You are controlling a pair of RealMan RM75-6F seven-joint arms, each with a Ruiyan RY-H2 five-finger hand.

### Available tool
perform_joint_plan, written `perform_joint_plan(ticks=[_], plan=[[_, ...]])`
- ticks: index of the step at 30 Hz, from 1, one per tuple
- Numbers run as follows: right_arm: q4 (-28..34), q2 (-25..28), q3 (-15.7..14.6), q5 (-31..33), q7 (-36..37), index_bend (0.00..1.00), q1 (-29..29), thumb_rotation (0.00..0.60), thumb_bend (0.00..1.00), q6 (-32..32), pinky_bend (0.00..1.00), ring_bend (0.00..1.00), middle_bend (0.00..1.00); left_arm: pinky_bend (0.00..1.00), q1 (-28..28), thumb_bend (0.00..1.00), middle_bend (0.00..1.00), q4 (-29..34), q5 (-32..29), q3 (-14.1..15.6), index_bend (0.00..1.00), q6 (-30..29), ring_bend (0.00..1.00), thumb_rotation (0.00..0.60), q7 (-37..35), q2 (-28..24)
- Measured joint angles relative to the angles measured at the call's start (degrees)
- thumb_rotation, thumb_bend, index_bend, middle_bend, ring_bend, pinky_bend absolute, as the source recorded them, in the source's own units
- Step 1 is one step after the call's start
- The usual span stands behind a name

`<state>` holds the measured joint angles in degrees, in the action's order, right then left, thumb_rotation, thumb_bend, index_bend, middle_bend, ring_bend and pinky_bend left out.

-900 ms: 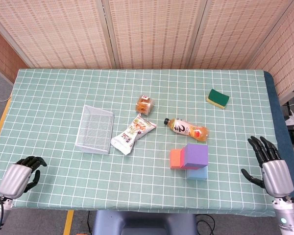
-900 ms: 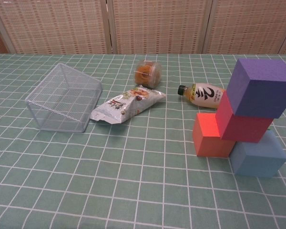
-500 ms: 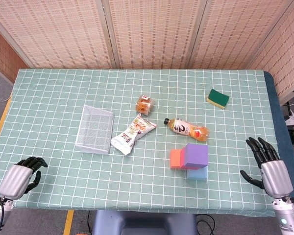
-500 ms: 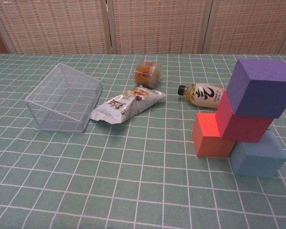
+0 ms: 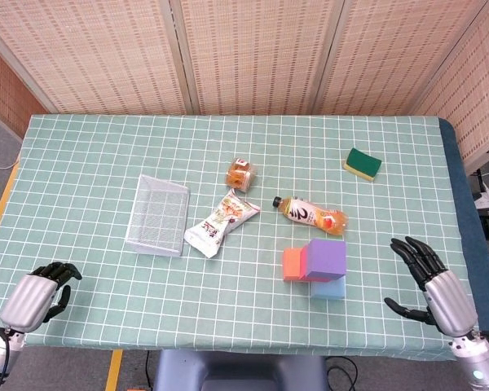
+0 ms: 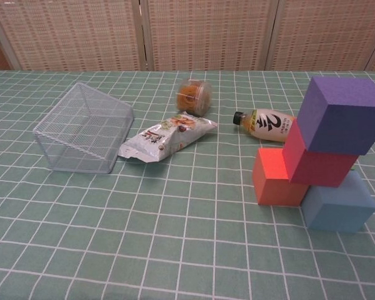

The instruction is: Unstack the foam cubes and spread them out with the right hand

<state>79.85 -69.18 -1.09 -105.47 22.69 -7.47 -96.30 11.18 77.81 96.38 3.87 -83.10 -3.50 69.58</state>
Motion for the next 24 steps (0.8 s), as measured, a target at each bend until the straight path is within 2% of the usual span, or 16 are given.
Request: perform_joint_plan(ticks=[3, 9, 19, 22, 24], plan=[[-0.2, -0.5, 0.0, -1.1, 1.5, 0.02, -2.1, 0.600, 0.06, 0.8, 0.09, 0.00, 0.06, 0.47, 0.0, 0.68, 0.34, 0.2, -0.2, -0.1, 0.42, 0.0, 0.30, 0.600, -0.1, -0.2], [2.6, -1.5, 0.3, -2.0, -0.1, 0.04, -6.6, 0.600, 0.06, 6.2, 0.08, 0.00, 0.06, 0.47, 0.0, 0.68, 0.34, 0.2, -0.3, 0.0, 0.42, 0.1, 0.30, 0.600, -0.4, -0.4], [7.9, -4.5, 2.6, 1.1, -7.0, 0.09, -12.2, 0.600, 0.06, 15.2, 0.09, 0.00, 0.07, 0.47, -0.3, 0.68, 0.34, 0.7, -0.1, 0.0, 0.42, -0.5, 0.30, 0.600, -0.7, -0.9], [8.5, -5.5, 3.4, 3.0, -8.6, 0.15, -13.1, 0.600, 0.06, 17.0, 0.20, 0.02, 0.08, 0.47, -0.3, 0.68, 0.34, 0.8, 0.0, 0.0, 0.42, -0.6, 0.30, 0.600, -0.8, -1.0], [8.5, -6.3, 3.9, 4.1, -9.7, 0.22, -13.4, 0.600, 0.06, 17.4, 0.39, 0.13, 0.15, 0.47, -0.4, 0.68, 0.34, 0.7, 0.0, 0.0, 0.42, -0.7, 0.30, 0.600, -0.9, -1.0]])
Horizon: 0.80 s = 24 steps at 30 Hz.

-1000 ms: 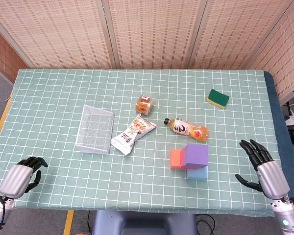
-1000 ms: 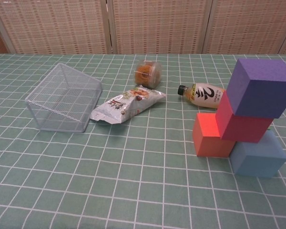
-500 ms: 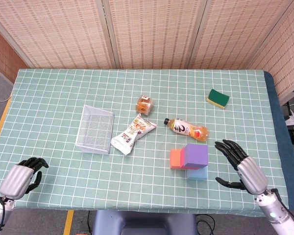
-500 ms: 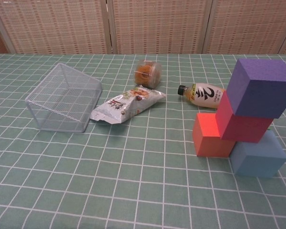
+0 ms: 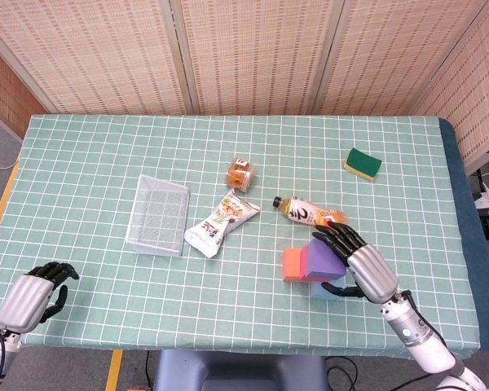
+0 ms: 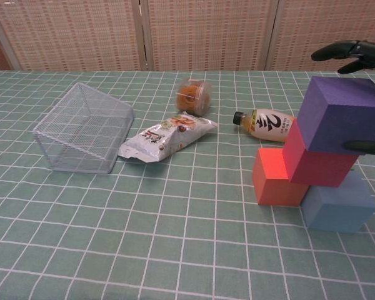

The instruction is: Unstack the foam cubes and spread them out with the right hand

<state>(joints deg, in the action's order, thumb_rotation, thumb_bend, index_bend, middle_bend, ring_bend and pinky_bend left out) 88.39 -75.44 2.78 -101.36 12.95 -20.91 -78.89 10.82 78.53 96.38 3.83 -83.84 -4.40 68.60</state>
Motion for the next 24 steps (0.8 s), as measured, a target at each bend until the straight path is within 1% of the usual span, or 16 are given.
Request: perform_joint_plan(ticks=[1, 3, 5, 7, 8, 12, 15, 17, 19, 21, 24], plan=[[-0.1, -0.6, 0.3, 0.6, -0.7, 0.27, -0.1, 0.600, 0.06, 0.1, 0.47, 0.20, 0.20, 0.47, 0.0, 0.68, 0.34, 0.0, 0.0, 0.0, 0.42, 0.0, 0.30, 0.600, -0.1, 0.0], [-0.6, -1.4, 0.7, 1.3, -1.7, 0.40, -0.2, 0.600, 0.06, 0.0, 0.66, 0.37, 0.35, 0.47, 0.0, 0.68, 0.34, 0.0, 0.0, 0.0, 0.42, 0.0, 0.30, 0.600, -0.2, 0.0], [-1.0, -2.1, 0.9, 1.8, -2.4, 0.51, -0.2, 0.600, 0.06, -0.2, 0.77, 0.50, 0.47, 0.47, 0.0, 0.68, 0.34, -0.1, -0.1, -0.1, 0.42, 0.0, 0.30, 0.600, -0.2, 0.0], [-1.1, -2.2, 0.9, 2.5, -2.1, 0.58, -0.3, 0.600, 0.06, 0.1, 0.81, 0.55, 0.52, 0.47, 0.0, 0.68, 0.34, -0.1, -0.1, -0.1, 0.42, 0.1, 0.30, 0.600, -0.3, 0.0], [-1.2, -2.2, 0.9, 2.6, -1.8, 0.61, -0.3, 0.600, 0.06, 0.1, 0.83, 0.57, 0.54, 0.47, 0.0, 0.68, 0.34, -0.1, -0.1, -0.1, 0.42, 0.1, 0.30, 0.600, -0.2, 0.0], [-2.7, -3.0, 1.7, 2.7, -2.8, 0.63, 0.1, 0.600, 0.06, -2.5, 0.84, 0.58, 0.56, 0.47, 0.0, 0.68, 0.34, -0.1, 0.0, 0.0, 0.42, 0.2, 0.30, 0.600, -0.2, 0.0], [-5.1, -4.4, 3.1, 2.7, -5.3, 0.63, 1.1, 0.600, 0.06, -7.0, 0.84, 0.58, 0.56, 0.47, 0.1, 0.68, 0.34, -0.1, 0.0, 0.0, 0.42, 0.3, 0.30, 0.600, -0.2, 0.0], [-7.3, -5.5, 4.2, 3.1, -8.2, 0.63, 2.0, 0.600, 0.06, -10.6, 0.83, 0.58, 0.56, 0.47, 0.1, 0.68, 0.34, -0.1, -0.1, 0.0, 0.42, 0.5, 0.30, 0.600, -0.2, 0.0], [-9.4, -6.1, 5.2, 4.3, -11.5, 0.63, 3.4, 0.600, 0.06, -13.0, 0.82, 0.57, 0.56, 0.47, 0.1, 0.68, 0.34, -0.1, -0.1, 0.0, 0.42, 0.5, 0.30, 0.600, -0.2, 0.0], [-10.4, -6.1, 5.6, 6.2, -14.0, 0.62, 4.6, 0.600, 0.06, -13.4, 0.80, 0.55, 0.56, 0.47, 0.1, 0.68, 0.34, -0.1, -0.1, 0.0, 0.42, 0.5, 0.30, 0.600, -0.2, 0.0], [-10.7, -5.0, 5.9, 10.9, -18.2, 0.60, 6.3, 0.600, 0.06, -12.0, 0.75, 0.51, 0.56, 0.47, 0.1, 0.68, 0.34, -0.1, -0.1, 0.0, 0.42, 0.6, 0.30, 0.600, -0.1, 0.1]])
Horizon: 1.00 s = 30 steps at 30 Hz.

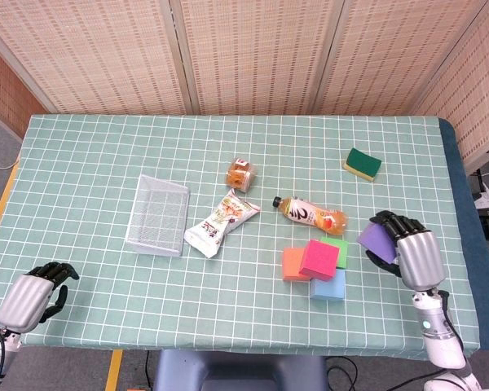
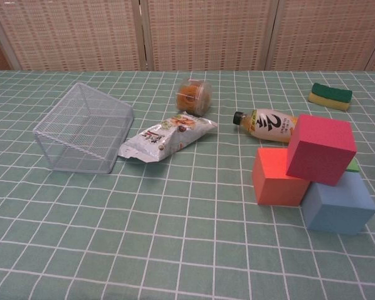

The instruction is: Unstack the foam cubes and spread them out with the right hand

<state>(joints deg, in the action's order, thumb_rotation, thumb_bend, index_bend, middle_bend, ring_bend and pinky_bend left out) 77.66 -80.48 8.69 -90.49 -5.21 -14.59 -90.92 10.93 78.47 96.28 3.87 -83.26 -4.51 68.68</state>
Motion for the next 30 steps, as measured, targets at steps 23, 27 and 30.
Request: perform_joint_plan(ticks=[23, 27, 30], plan=[[1.4, 9.6, -5.3, 2.8, 11.2, 0.00, 1.9, 0.600, 0.06, 15.1, 0.07, 0.00, 0.00, 0.47, 0.3, 0.68, 0.34, 0.2, 0.3, 0.4, 0.42, 0.8, 0.30, 0.600, 0.7, 0.3], [3.1, 11.2, -7.9, -3.6, 17.4, 0.00, 1.3, 0.600, 0.06, 14.1, 0.06, 0.00, 0.00, 0.47, 0.4, 0.68, 0.34, 0.2, 0.3, 0.4, 0.42, 0.9, 0.30, 0.600, 0.8, 0.3], [3.5, 11.7, -9.5, -8.1, 22.2, 0.00, 0.2, 0.600, 0.06, 13.0, 0.06, 0.00, 0.00, 0.47, 0.3, 0.68, 0.34, 0.2, 0.4, 0.4, 0.42, 0.8, 0.30, 0.600, 0.8, 0.3]])
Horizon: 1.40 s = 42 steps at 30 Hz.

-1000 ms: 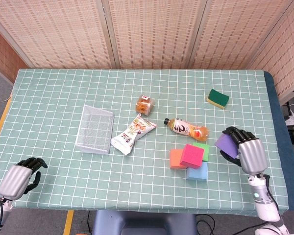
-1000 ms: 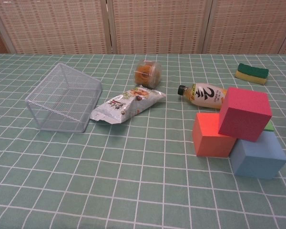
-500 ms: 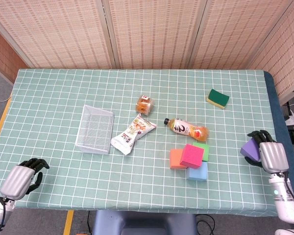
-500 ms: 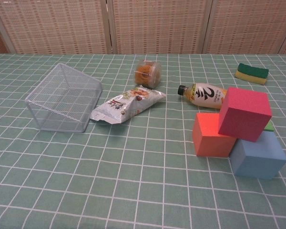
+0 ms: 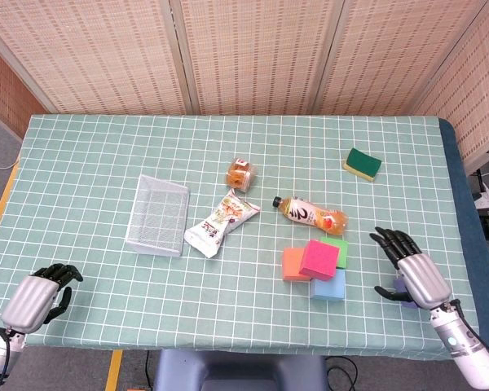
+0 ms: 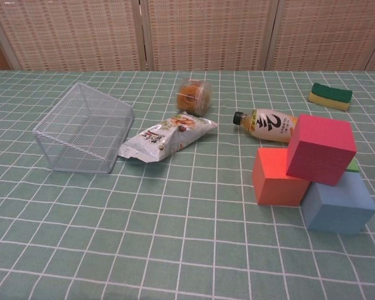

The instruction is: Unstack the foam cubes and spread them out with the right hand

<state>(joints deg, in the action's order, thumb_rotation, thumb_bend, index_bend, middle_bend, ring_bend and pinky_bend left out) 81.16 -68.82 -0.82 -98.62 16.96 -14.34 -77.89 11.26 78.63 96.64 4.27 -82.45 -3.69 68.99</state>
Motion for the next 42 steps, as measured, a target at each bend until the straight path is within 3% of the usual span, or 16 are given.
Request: perform_joint_plan(ticks=[6, 12, 16, 19, 21, 23, 26, 37, 42], plan=[[-1.4, -2.3, -0.9, -4.4, 5.5, 0.00, -2.4, 0.600, 0.06, -2.9, 0.06, 0.00, 0.00, 0.47, 0.0, 0.68, 0.34, -0.1, -0.1, 0.0, 0.42, 0.0, 0.30, 0.600, -0.2, 0.0], [-2.4, -5.2, -0.7, -4.9, 7.6, 0.00, -5.9, 0.600, 0.06, -0.4, 0.06, 0.00, 0.00, 0.47, 0.0, 0.68, 0.34, 0.0, 0.1, 0.0, 0.42, 0.0, 0.30, 0.600, -0.1, -0.1], [-3.3, -8.0, 0.5, -3.2, 6.9, 0.01, -8.0, 0.600, 0.06, 2.2, 0.16, 0.01, 0.00, 0.47, 0.0, 0.68, 0.34, 0.1, 0.0, 0.0, 0.42, -0.1, 0.30, 0.600, -0.2, -0.2], [-4.0, -9.6, 1.1, -2.0, 6.5, 0.08, -9.1, 0.600, 0.06, 3.8, 0.24, 0.06, 0.06, 0.47, 0.0, 0.68, 0.34, 0.0, 0.1, 0.0, 0.42, -0.1, 0.30, 0.600, -0.3, -0.2], [-4.2, -9.8, 1.2, -1.8, 6.5, 0.22, -9.2, 0.600, 0.07, 4.0, 0.34, 0.20, 0.18, 0.47, 0.0, 0.68, 0.34, 0.0, 0.1, 0.1, 0.42, -0.1, 0.30, 0.600, -0.3, -0.2], [-4.5, -10.1, 1.4, -1.6, 6.4, 0.43, -9.3, 0.600, 0.12, 3.9, 0.50, 0.42, 0.40, 0.47, 0.0, 0.68, 0.35, 0.0, 0.2, 0.1, 0.42, -0.1, 0.30, 0.600, -0.4, -0.2], [-5.6, -11.9, 2.2, -0.5, 5.8, 0.57, -8.7, 0.600, 0.19, 2.2, 0.60, 0.53, 0.51, 0.47, -0.1, 0.68, 0.35, -0.1, 0.4, 0.1, 0.42, -0.6, 0.30, 0.600, -0.7, -0.2], [-10.7, -14.3, 6.3, 1.7, 2.1, 0.63, -5.1, 0.600, 0.21, -11.0, 0.63, 0.56, 0.54, 0.47, 0.1, 0.68, 0.35, -0.1, 0.4, 0.2, 0.42, -0.1, 0.30, 0.600, -0.3, -0.1], [-11.2, -13.2, 7.5, 4.3, -2.2, 0.63, -3.1, 0.600, 0.21, -12.6, 0.64, 0.56, 0.54, 0.47, 0.2, 0.68, 0.35, -0.1, 0.3, 0.2, 0.42, 0.2, 0.30, 0.600, -0.2, 0.0]])
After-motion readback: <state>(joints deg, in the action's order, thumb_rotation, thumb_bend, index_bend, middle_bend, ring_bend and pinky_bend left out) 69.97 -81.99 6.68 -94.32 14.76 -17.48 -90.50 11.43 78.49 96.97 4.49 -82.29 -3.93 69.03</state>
